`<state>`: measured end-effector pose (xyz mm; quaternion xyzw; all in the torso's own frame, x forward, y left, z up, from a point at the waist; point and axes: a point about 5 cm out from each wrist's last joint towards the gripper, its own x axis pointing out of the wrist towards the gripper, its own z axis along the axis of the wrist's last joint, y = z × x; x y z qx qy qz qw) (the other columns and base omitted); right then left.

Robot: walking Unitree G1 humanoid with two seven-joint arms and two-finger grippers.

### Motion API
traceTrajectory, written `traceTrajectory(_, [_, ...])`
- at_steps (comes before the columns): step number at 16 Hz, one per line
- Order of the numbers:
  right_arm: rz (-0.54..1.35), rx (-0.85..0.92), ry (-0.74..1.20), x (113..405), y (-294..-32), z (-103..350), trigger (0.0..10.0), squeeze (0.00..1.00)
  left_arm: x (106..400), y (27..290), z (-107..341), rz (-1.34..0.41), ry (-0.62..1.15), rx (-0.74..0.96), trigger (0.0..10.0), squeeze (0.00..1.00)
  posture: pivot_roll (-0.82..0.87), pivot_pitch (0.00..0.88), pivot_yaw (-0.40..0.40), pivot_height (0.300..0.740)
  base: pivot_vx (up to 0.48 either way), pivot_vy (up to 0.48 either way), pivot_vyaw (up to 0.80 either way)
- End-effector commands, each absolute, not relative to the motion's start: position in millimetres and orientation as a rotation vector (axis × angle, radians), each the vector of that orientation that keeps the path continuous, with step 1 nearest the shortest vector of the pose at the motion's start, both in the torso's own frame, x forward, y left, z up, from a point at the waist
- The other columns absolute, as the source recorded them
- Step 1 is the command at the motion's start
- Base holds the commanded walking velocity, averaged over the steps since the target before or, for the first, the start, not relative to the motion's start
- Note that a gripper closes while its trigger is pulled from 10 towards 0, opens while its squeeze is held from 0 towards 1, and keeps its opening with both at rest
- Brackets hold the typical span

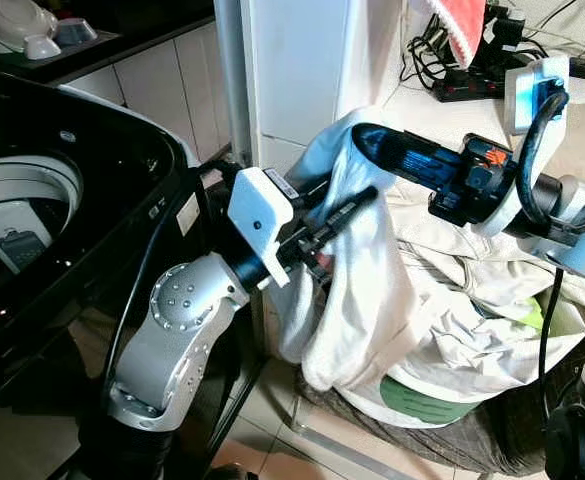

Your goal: Clothes washing

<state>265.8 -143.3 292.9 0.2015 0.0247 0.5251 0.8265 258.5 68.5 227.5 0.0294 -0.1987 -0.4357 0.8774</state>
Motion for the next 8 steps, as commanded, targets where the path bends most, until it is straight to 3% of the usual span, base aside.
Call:
traceTrajectory(1, [1.126, 0.424, 0.020, 263.4, -143.7, 298.4, 0.0, 0.00, 262.5, 72.7, 223.6, -0.880, -0.385, 0.076, 0.0, 0.00, -0.03, 0.000, 0.013, 0.740, 0.000, 0.000, 0.00])
traceTrajectory(5, [1.115, 0.419, 0.019, 264.1, -143.6, 297.5, 0.0, 0.00, 271.5, 81.9, 221.4, -0.796, -0.360, 0.127, 0.0, 0.00, -0.03, 0.000, 0.013, 0.740, 0.000, 0.000, 0.00])
traceTrajectory(6, [1.118, 0.417, 0.002, 263.9, -143.9, 298.3, 0.0, 0.60, 274.9, 86.3, 222.0, -0.767, -0.356, 0.134, 0.0, 0.00, -0.03, 0.000, 0.013, 0.740, 0.000, 0.000, 0.00])
traceTrajectory(7, [1.119, 0.417, -0.001, 263.7, -144.2, 298.5, 3.0, 1.00, 276.2, 88.4, 222.3, -0.755, -0.355, 0.137, 0.0, 0.00, -0.02, 0.000, 0.014, 0.740, 0.000, 0.000, 0.00])
traceTrajectory(8, [1.119, 0.413, -0.002, 263.4, -144.5, 298.6, 6.5, 1.00, 277.4, 90.3, 223.0, -0.742, -0.360, 0.141, 0.0, 0.00, -0.02, 0.000, 0.014, 0.740, 0.000, 0.000, 0.00])
